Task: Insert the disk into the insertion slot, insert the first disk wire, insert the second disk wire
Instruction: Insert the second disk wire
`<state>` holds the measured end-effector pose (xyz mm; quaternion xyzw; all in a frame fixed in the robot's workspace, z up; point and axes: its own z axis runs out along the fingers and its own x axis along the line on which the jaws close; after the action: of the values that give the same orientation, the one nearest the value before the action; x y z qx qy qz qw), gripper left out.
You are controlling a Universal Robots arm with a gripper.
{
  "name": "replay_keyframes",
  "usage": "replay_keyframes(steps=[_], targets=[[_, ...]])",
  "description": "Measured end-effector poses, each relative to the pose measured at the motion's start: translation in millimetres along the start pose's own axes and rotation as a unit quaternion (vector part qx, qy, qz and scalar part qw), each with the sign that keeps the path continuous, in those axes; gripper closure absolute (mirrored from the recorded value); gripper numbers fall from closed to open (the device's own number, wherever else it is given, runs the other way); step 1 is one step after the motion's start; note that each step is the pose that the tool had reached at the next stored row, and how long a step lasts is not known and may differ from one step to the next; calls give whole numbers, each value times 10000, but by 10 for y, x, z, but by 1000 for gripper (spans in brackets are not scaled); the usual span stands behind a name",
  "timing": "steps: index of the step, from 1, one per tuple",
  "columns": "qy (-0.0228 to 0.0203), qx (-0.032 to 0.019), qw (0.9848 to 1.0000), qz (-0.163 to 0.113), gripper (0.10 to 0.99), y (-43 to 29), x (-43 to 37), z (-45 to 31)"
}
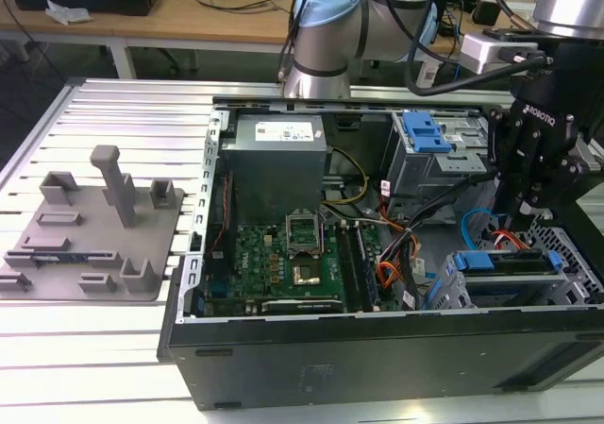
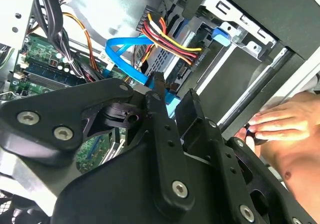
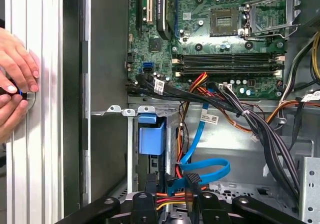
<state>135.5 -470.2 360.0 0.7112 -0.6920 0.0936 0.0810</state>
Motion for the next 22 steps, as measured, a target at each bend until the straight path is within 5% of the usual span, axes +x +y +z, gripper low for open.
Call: replay_keyframes(steps=[7, 9, 12, 16, 18, 22], targets=[[47, -18, 10000, 80, 725, 0, -18, 3], [64, -19, 9999, 80, 812, 0, -26, 2], [86, -19, 9999, 80, 812, 0, -31, 3], [94, -19, 9999, 80, 812, 0, -32, 7], [97, -19, 9999, 80, 925, 0, -33, 9], [99, -19, 9999, 80, 925, 0, -33, 10]])
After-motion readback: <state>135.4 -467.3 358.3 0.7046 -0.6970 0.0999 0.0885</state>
